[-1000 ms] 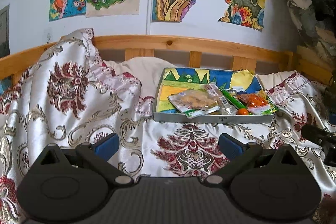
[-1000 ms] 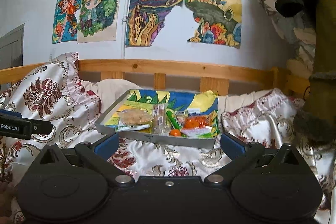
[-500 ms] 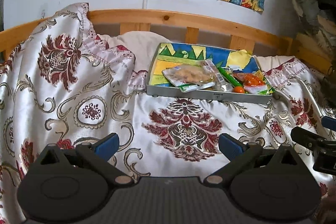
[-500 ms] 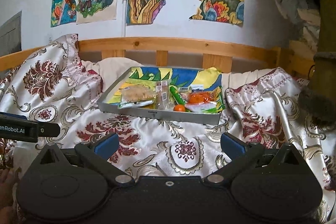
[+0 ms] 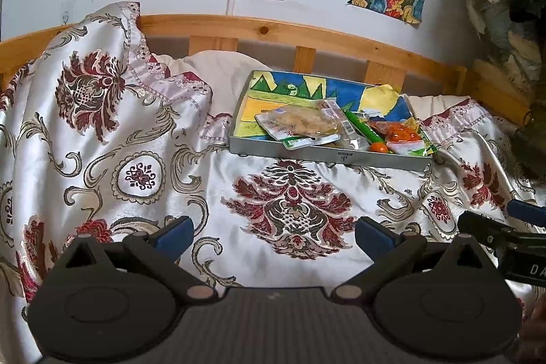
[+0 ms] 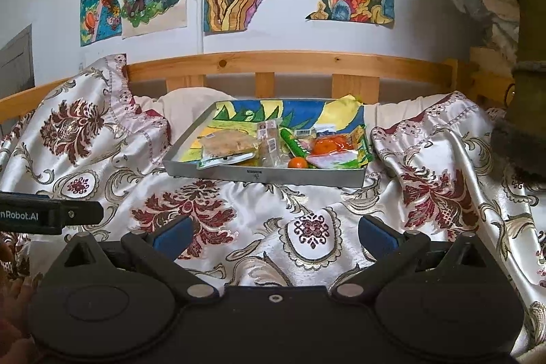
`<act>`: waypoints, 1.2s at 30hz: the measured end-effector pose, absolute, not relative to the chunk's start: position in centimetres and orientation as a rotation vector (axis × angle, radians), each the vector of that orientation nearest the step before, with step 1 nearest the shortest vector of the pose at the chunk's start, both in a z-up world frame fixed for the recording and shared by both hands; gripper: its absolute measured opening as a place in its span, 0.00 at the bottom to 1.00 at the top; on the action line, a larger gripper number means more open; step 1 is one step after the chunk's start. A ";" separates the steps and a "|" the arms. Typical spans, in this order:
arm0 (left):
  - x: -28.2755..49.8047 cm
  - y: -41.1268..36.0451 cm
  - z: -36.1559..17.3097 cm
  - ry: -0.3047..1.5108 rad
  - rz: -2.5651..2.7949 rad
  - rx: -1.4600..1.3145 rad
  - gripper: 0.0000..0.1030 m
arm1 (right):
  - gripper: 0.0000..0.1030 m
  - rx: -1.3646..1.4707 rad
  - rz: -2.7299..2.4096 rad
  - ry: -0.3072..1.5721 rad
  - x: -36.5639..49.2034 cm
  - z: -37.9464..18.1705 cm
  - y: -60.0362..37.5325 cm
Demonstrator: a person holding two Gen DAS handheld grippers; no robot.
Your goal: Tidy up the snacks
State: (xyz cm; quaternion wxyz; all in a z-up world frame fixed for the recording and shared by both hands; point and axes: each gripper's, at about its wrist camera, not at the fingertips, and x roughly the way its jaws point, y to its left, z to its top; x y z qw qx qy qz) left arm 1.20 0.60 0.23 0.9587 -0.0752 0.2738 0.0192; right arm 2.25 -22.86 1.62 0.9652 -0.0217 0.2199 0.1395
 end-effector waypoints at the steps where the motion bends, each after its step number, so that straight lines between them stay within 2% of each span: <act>1: 1.2 0.6 0.3 0.555 0.037 -0.154 0.99 | 0.99 -0.043 0.281 0.443 2.2 1.6 -22.8; 36: 1.1 0.5 0.2 0.560 0.029 -0.180 0.99 | 0.99 -0.036 0.277 0.441 2.3 1.6 -23.0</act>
